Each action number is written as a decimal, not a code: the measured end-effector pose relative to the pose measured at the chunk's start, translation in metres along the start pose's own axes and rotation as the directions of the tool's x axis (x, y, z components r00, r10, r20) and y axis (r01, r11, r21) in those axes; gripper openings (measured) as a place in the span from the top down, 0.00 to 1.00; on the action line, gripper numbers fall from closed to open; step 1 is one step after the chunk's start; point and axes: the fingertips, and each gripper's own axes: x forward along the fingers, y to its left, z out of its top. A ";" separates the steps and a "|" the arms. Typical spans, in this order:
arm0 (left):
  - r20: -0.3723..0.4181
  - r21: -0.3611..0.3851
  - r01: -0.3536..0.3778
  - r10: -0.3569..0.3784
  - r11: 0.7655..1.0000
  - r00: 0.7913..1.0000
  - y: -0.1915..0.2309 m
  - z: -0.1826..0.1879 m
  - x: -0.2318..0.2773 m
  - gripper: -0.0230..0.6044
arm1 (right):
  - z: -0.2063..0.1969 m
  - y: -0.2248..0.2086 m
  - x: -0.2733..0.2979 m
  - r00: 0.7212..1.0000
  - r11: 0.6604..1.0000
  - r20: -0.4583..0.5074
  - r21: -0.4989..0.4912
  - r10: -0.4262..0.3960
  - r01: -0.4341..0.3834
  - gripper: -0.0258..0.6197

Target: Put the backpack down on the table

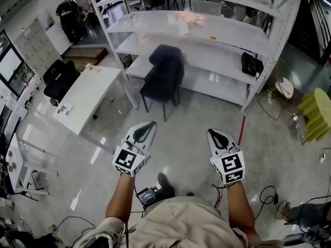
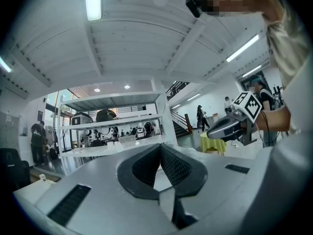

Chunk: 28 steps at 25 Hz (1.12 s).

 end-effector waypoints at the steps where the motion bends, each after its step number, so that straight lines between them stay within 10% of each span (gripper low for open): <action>1: -0.001 -0.001 0.001 -0.001 1.000 1.000 0.002 -0.002 0.002 0.94 | -0.001 -0.001 0.003 1.000 1.000 -0.001 0.003 -0.001 0.001 0.92; 28: 0.034 -0.062 0.090 -0.089 0.994 0.996 0.245 -0.061 0.057 0.94 | 0.057 0.018 0.240 0.994 0.995 -0.044 0.024 -0.100 0.101 0.92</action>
